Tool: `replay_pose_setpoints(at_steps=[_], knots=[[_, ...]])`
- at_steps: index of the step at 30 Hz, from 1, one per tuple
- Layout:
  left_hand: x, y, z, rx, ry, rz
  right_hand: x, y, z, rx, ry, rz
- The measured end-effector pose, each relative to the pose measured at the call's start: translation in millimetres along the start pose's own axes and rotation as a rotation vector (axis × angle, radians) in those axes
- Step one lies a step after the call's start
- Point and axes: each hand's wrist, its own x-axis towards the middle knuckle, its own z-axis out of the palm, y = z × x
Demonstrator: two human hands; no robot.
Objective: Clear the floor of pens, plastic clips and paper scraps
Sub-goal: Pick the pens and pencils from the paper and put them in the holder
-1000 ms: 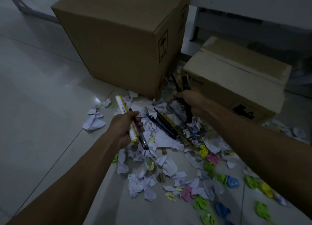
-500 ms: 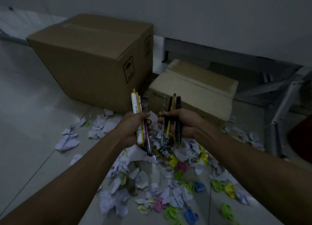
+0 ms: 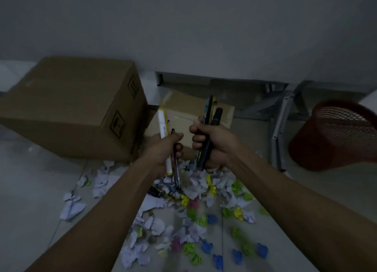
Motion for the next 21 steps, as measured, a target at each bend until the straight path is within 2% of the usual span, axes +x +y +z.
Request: replay_pose_setpoints(at_steps=[6, 11, 15, 21], knots=[[-100.5, 61.0, 54.7, -0.111, 0.052, -0.230, -121.8, -111.0, 77.0, 0.014, 0.148, -0.356], [-212.1, 163.1, 137.9, -0.425, -0.095, -0.354, -235.2, -198.5, 151.5, 0.002, 0.241, -0.541], [-303.9, 239.6, 202.1, -0.503, -0.202, -0.347, -319.7, -258.5, 196.4, -0.002, 0.265, -0.690], [-401.4, 325.0, 275.7, -0.432, -0.331, -0.257, -426.7, -339.4, 240.9, 0.067, 0.388, -0.759]])
